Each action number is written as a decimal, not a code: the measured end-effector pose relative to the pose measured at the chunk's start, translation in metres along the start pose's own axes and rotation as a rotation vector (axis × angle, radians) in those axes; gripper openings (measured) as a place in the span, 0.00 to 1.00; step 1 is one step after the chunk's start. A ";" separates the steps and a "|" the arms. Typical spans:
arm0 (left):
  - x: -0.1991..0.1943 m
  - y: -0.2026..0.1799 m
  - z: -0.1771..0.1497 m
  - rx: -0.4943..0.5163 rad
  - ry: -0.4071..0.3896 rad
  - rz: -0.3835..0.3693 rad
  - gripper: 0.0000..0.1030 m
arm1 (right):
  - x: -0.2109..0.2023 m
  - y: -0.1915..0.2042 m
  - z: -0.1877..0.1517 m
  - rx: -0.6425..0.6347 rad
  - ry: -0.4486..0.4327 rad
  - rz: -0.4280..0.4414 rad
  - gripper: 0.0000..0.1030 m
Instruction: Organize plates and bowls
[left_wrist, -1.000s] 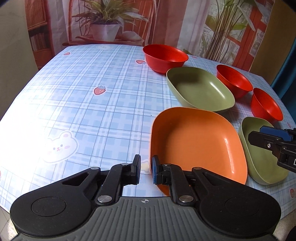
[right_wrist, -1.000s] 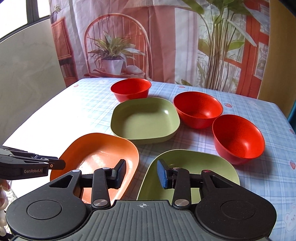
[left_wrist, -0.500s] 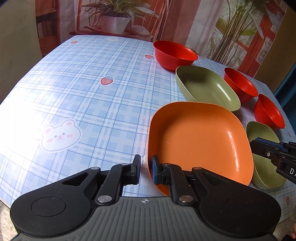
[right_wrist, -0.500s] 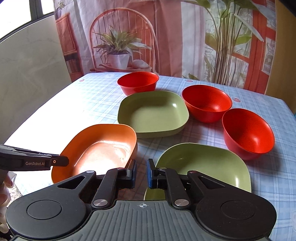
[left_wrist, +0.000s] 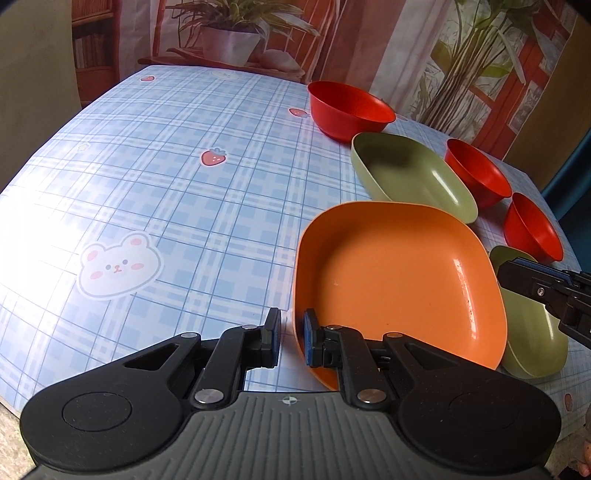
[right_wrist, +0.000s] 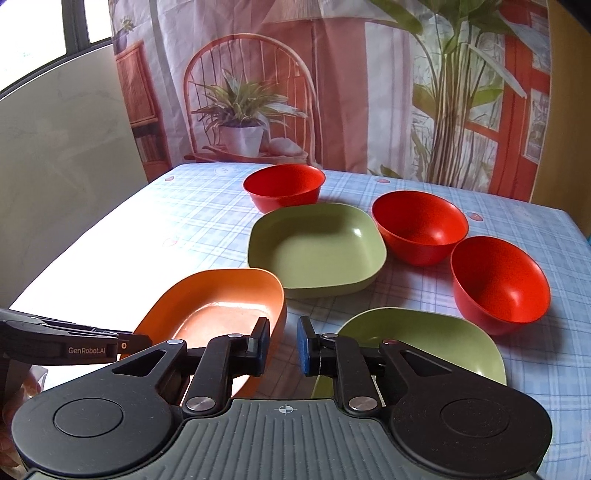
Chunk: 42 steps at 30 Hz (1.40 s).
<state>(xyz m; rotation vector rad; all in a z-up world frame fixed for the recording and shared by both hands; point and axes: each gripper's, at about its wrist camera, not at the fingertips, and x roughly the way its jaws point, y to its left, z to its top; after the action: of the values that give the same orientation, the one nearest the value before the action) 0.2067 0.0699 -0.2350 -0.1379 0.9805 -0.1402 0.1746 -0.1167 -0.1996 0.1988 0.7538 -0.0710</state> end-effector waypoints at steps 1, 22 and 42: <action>0.000 0.001 0.000 -0.002 0.000 -0.003 0.13 | -0.001 0.001 0.001 -0.001 -0.003 0.000 0.15; -0.003 0.003 -0.001 -0.025 -0.015 -0.038 0.13 | 0.015 0.005 -0.004 0.018 0.081 0.073 0.11; -0.037 -0.047 0.024 0.144 -0.092 -0.052 0.13 | -0.023 -0.028 0.000 0.125 -0.054 0.061 0.09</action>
<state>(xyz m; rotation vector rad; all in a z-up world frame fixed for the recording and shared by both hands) 0.2036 0.0314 -0.1835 -0.0371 0.8725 -0.2498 0.1544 -0.1444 -0.1885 0.3371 0.6898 -0.0651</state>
